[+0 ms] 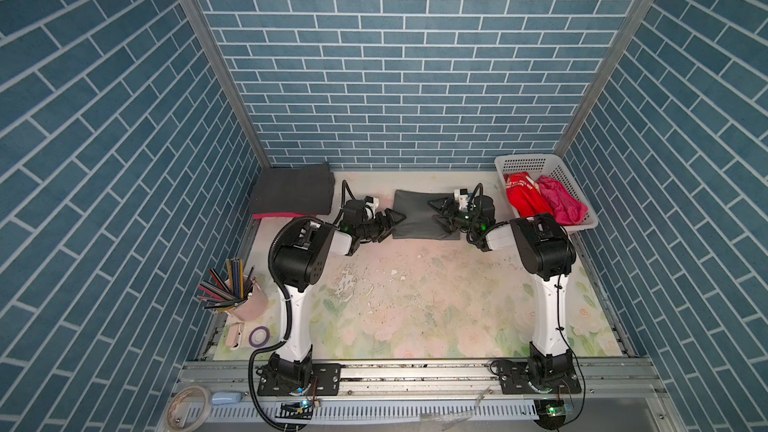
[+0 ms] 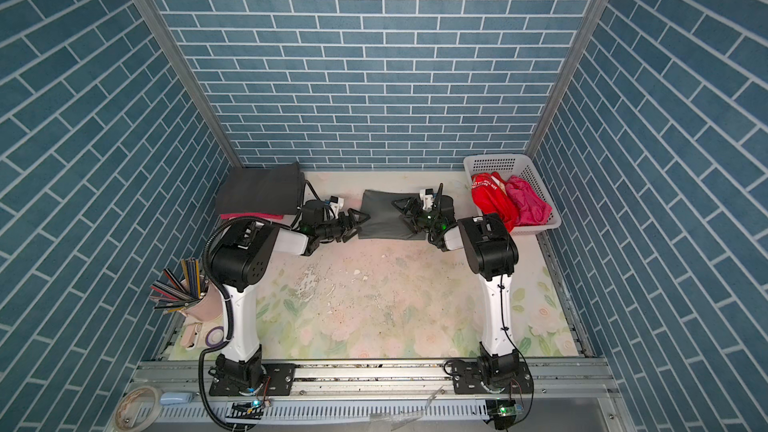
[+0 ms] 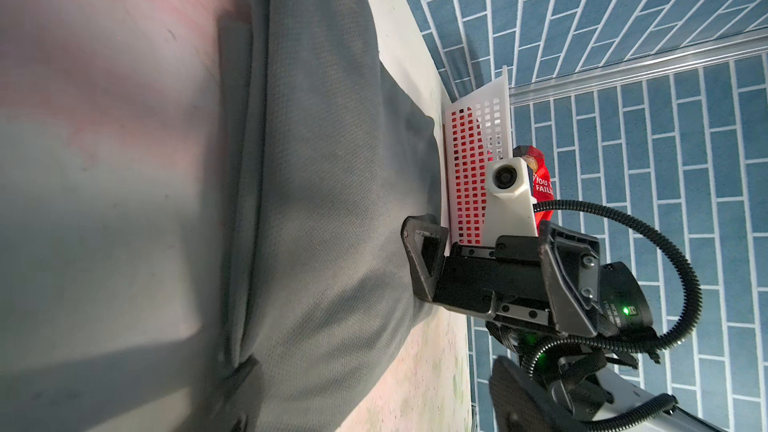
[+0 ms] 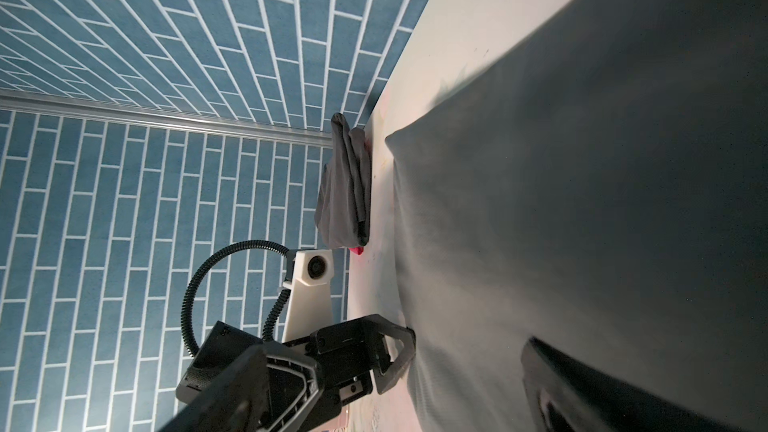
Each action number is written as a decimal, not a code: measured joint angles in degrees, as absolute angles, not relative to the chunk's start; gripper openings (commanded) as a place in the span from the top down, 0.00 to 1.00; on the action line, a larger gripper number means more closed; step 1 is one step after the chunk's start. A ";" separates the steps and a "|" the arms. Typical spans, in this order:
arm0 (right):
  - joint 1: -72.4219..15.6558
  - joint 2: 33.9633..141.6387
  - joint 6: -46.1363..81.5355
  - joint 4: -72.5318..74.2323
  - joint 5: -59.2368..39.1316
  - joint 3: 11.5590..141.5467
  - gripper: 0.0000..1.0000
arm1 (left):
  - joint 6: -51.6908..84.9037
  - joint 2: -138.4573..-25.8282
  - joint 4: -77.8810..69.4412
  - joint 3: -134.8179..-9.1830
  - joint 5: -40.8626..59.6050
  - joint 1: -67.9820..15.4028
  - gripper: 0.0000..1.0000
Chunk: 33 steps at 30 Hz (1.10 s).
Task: Fold and stack the t-shirts
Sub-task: 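Grasp the folded grey shirt's near edge with the left gripper while the right withdraws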
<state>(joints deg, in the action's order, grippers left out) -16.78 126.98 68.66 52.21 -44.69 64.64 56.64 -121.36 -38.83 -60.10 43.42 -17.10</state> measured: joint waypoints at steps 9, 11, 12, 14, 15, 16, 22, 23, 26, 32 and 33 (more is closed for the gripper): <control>-11.25 114.19 57.21 36.75 -44.71 61.95 0.03 | 47.77 -118.69 -17.89 -68.47 32.99 -17.17 0.12; -10.13 108.92 54.87 34.48 -44.58 60.53 0.02 | 44.21 -118.50 -10.39 -72.49 28.03 -17.41 0.12; -9.76 106.98 53.60 33.45 -44.42 60.05 0.02 | 42.44 -118.50 -6.94 -74.63 25.43 -17.61 0.12; -9.41 103.11 50.85 30.50 -43.68 59.29 0.03 | 37.85 -118.98 1.83 -81.41 19.33 -18.39 0.12; -9.43 101.73 49.56 29.23 -43.22 58.98 0.03 | 35.90 -119.57 5.06 -84.75 16.95 -18.83 0.12; -9.47 100.40 48.21 27.83 -42.72 58.52 0.03 | 33.52 -120.42 8.25 -88.99 14.44 -19.44 0.12; -10.37 97.38 41.06 19.20 -40.07 56.40 0.02 | 24.88 -125.05 17.76 -102.04 10.59 -21.78 0.12; -10.66 97.27 39.97 17.80 -39.55 56.25 0.03 | 24.03 -126.15 19.07 -103.02 10.74 -22.02 0.12; -11.22 96.71 37.85 15.62 -38.72 55.24 0.03 | 22.15 -129.95 23.11 -105.62 11.33 -22.26 0.12; -11.62 96.36 36.58 15.49 -38.61 51.99 0.03 | 20.14 -134.96 29.15 -109.93 12.05 -22.37 0.13; -11.64 96.33 36.58 15.46 -38.61 51.40 0.02 | 20.05 -134.98 29.63 -110.21 12.34 -22.41 0.12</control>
<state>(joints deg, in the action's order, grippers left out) -11.64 96.33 36.58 15.46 -38.61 51.40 20.05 -134.98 29.63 -110.21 12.34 -22.41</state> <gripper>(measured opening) 0.975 0.876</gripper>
